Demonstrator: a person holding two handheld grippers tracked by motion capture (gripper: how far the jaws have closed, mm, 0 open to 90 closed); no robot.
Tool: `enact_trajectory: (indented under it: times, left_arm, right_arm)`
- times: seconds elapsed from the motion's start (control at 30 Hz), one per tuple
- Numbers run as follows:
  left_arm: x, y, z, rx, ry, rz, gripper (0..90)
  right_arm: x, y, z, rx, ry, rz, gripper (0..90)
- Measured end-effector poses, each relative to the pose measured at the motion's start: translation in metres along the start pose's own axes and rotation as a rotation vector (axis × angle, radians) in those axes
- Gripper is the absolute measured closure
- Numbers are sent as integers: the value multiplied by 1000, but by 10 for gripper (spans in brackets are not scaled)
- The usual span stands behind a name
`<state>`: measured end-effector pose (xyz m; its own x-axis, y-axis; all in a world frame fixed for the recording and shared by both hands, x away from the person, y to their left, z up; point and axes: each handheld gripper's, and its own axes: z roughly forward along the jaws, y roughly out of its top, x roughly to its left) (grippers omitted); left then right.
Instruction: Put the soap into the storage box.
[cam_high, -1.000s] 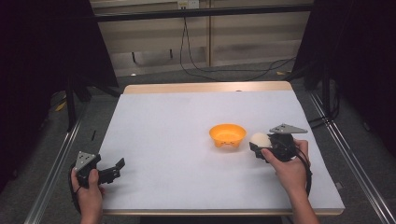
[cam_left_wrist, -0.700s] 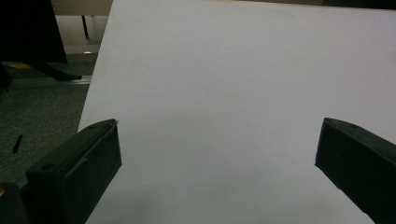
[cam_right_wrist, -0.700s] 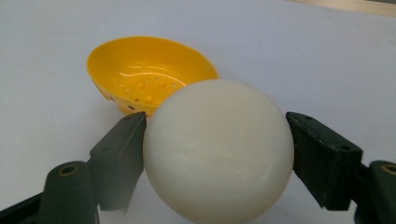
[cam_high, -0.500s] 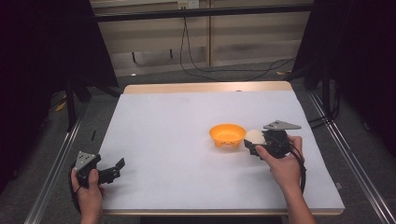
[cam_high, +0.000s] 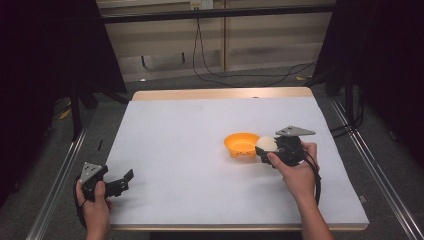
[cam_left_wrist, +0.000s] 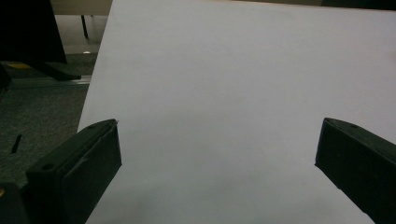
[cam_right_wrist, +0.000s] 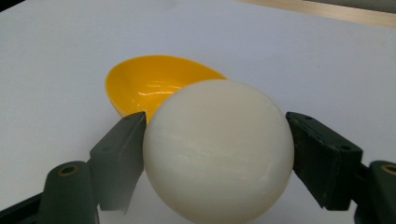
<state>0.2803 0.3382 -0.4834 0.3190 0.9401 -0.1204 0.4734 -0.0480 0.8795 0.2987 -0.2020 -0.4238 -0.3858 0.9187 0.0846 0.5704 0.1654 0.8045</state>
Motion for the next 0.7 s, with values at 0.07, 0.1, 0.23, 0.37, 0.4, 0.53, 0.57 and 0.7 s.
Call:
enact_trajectory:
  times: [0.07,0.1,0.23,0.37,0.4,0.53,0.57,0.7]
  left_arm:
    - [0,0,0,4,-1,5,1]
    - [0,0,0,4,0,4,1]
    - [0,0,0,4,-1,5,1]
    - [0,0,0,3,-2,5,0]
    - [0,0,0,4,-1,5,1]
    - [0,0,0,4,-1,4,1]
    - [0,0,0,4,-1,4,0]
    - [0,0,0,4,-1,4,1]
  right_arm:
    - [1,1,1,-1,3,3,231]
    - [2,2,2,3,2,1,231]
    - [4,4,5,3,5,-1,231]
    - [6,6,8,5,8,-4,231]
    - [7,7,9,6,9,0,231]
    - [8,10,11,5,12,-4,231]
    - [9,10,12,5,10,-4,231]
    - [10,13,14,5,14,-3,231]
